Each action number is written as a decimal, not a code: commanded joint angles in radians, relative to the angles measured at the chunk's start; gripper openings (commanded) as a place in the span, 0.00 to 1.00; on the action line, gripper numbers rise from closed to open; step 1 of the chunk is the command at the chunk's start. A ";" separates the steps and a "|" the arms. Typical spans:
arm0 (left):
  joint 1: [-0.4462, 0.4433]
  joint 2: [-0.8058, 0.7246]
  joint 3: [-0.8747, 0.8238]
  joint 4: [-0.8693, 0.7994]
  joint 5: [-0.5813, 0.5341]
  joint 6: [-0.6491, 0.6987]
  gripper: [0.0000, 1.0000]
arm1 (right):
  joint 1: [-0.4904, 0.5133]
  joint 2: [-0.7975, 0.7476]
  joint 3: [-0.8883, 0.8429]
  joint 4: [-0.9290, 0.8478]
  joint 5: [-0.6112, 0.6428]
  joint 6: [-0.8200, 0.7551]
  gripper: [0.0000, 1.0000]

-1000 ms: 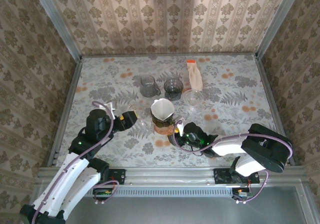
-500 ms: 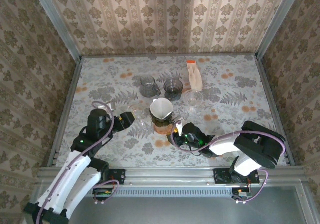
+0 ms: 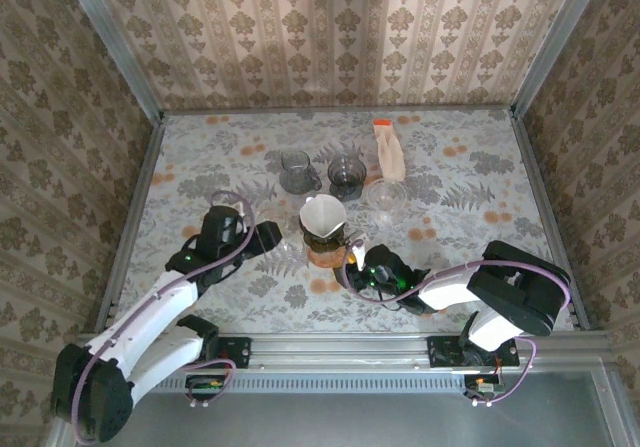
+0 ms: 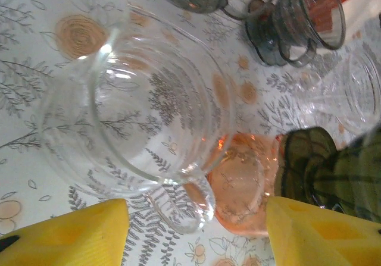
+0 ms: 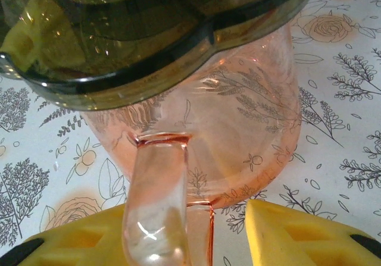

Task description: Place the coffee filter in the dripper

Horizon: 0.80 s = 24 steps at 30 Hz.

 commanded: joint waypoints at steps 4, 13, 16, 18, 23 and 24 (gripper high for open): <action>-0.115 -0.033 -0.052 0.028 -0.174 -0.017 0.67 | -0.002 0.017 -0.001 0.054 0.015 0.015 0.50; -0.211 0.098 -0.088 0.191 -0.268 0.003 0.65 | -0.002 0.005 -0.021 0.064 0.019 0.021 0.51; -0.212 0.132 -0.090 0.227 -0.269 -0.005 0.61 | -0.002 -0.010 -0.042 0.071 0.023 0.026 0.52; -0.214 0.152 -0.089 0.249 -0.268 -0.004 0.60 | -0.001 -0.021 -0.057 0.073 0.026 0.032 0.54; -0.216 0.209 -0.091 0.286 -0.283 -0.014 0.55 | 0.000 -0.049 -0.080 0.070 0.035 0.040 0.56; -0.218 0.218 -0.093 0.296 -0.285 -0.019 0.54 | 0.000 -0.051 -0.081 0.070 0.037 0.040 0.56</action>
